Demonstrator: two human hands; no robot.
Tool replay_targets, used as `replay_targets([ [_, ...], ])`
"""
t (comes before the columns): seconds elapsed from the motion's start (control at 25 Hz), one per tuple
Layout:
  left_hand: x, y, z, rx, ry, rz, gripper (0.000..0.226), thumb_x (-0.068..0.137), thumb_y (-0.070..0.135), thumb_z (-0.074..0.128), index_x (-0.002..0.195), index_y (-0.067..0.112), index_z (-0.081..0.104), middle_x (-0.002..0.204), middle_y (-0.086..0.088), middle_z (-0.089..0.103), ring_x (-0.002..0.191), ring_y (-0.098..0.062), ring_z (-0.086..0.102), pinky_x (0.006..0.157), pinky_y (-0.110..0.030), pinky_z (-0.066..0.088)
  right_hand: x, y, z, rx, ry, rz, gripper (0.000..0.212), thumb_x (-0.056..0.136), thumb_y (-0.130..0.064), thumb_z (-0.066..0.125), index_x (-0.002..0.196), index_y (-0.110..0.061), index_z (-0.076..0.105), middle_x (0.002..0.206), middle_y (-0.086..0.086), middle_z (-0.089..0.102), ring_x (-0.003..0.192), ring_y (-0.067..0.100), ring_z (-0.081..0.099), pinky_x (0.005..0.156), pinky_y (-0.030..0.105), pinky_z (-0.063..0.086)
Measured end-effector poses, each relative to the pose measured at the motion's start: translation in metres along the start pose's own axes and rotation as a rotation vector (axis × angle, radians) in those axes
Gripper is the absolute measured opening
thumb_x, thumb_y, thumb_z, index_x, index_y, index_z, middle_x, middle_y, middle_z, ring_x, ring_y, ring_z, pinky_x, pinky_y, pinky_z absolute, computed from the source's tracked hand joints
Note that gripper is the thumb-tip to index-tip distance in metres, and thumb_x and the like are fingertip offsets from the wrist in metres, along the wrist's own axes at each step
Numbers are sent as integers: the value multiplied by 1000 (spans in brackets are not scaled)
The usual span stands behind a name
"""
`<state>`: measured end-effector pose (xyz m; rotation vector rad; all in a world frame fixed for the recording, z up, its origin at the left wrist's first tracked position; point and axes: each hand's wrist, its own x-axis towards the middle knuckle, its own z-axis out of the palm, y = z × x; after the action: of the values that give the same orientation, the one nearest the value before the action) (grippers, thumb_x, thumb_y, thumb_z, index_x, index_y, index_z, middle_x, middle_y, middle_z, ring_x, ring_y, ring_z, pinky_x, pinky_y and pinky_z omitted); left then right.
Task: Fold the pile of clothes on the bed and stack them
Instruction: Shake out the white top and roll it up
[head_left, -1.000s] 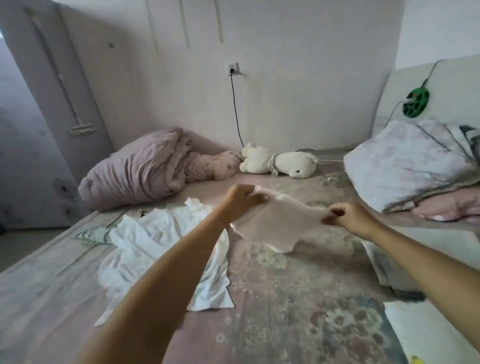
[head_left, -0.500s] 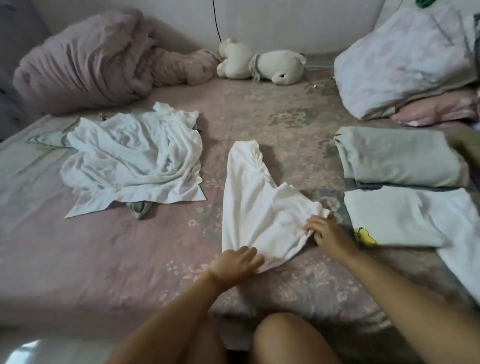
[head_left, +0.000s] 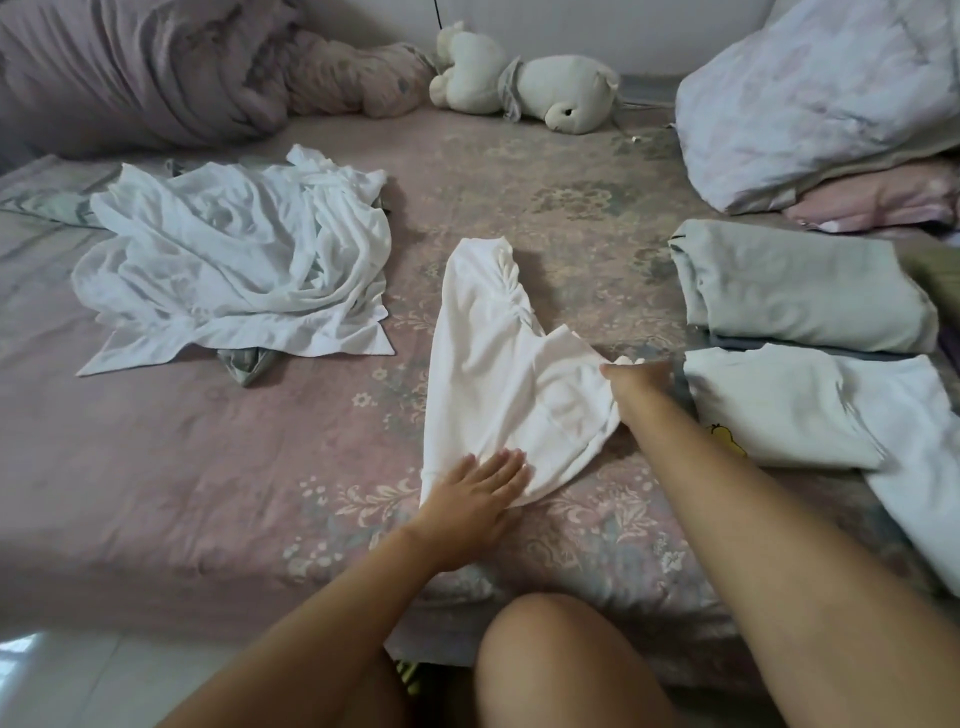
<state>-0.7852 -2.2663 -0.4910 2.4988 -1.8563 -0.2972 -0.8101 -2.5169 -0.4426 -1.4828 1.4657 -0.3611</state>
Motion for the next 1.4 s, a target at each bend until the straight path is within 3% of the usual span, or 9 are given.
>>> replay_targets([
  [0.36,2,6,-9,-19,-8,-40,63,94,47,6,152,21,11,160,2,2,147,-14,-1,117,-39,3,18,11,1,-401,25,-249,52,90,-36,59,134,-11,48,134,18,48,124,33,44,93,37,41],
  [0.56,3,7,-9,-14,-25,-46,60,98,46,12,152,21,9,160,2,-1,147,-14,-4,118,-39,1,15,11,-12,-135,134,-196,38,91,-18,45,128,-11,47,127,12,55,112,34,55,93,40,48],
  [0.76,-1,3,-1,-2,-63,-22,69,93,58,8,152,24,-6,151,9,-23,140,-8,-21,117,-38,-10,28,11,-19,241,-171,20,19,93,-11,52,111,-13,51,112,6,59,90,22,56,76,35,48],
  [0.84,0,3,-5,-164,-40,-42,63,97,52,15,152,23,6,154,10,-10,144,-6,-10,118,-35,-4,16,-1,-21,243,-153,-148,15,87,-6,57,83,-19,49,85,5,56,73,19,49,57,29,39],
  [0.92,5,2,-14,-609,154,-176,49,102,39,30,146,19,35,153,4,29,140,-9,28,115,-32,20,-9,-15,-20,194,-111,-418,25,83,-4,58,73,-23,45,75,3,52,64,16,46,52,28,34],
  [1.0,11,1,-24,-1111,414,-405,34,102,31,37,131,19,51,133,-4,54,114,-16,56,96,-33,43,-46,-27,-8,146,-172,-631,27,84,-4,58,73,-26,45,77,-1,53,68,15,50,58,29,44],
  [1.16,22,-5,-34,-1641,611,-679,27,104,29,29,120,10,38,107,-18,51,81,-23,59,66,-33,53,-92,-13,40,79,-646,-678,28,87,1,56,86,-26,51,88,1,54,79,18,57,72,38,55],
  [1.28,26,-11,-32,-1644,586,-766,37,103,26,34,134,7,28,97,-15,53,71,-22,62,61,-33,56,-81,15,42,-193,-602,-830,29,92,-4,50,117,-19,57,119,6,57,111,19,55,99,37,46],
  [1.4,27,-12,-32,-1313,485,-727,44,99,15,45,140,5,30,89,-8,55,75,-23,61,73,-38,55,-59,34,26,-813,-530,-1060,59,98,-36,45,149,-11,26,158,4,18,145,17,13,118,33,10],
])
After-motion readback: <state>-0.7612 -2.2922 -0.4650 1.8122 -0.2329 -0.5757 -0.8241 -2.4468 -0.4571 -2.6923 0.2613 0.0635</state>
